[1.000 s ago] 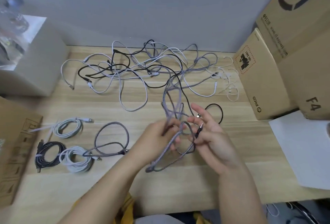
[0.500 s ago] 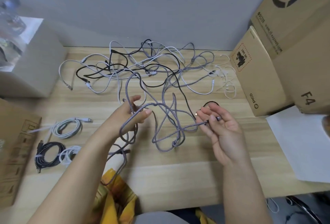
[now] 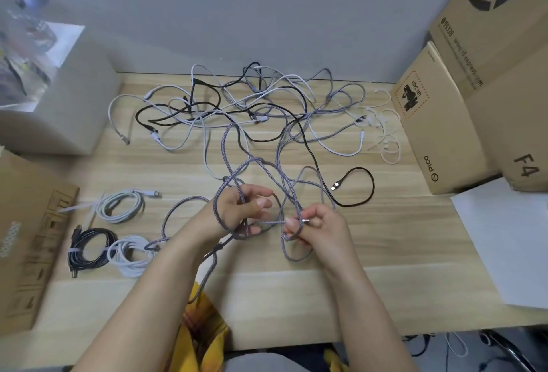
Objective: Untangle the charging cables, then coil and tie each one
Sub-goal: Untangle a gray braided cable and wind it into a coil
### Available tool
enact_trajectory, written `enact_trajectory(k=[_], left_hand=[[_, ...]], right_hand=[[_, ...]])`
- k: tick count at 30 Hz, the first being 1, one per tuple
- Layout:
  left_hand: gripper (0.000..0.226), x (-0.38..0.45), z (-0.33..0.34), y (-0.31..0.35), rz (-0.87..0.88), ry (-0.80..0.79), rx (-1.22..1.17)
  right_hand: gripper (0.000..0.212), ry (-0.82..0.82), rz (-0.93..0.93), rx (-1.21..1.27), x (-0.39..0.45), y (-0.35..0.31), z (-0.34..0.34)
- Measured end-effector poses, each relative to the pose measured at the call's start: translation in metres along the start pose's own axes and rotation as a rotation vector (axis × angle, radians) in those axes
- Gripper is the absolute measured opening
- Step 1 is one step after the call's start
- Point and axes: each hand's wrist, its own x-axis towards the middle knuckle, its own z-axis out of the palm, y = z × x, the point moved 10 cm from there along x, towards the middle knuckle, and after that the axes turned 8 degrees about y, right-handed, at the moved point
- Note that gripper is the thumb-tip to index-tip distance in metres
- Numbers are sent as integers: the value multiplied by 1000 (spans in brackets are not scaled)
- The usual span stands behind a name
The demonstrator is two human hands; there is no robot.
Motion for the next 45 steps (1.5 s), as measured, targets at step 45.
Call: enact_trajectory(k=[45], left_hand=[[25,21,-54,-3,10,516,-278]], right_hand=[[16,497,4,366,27,-44,-98]])
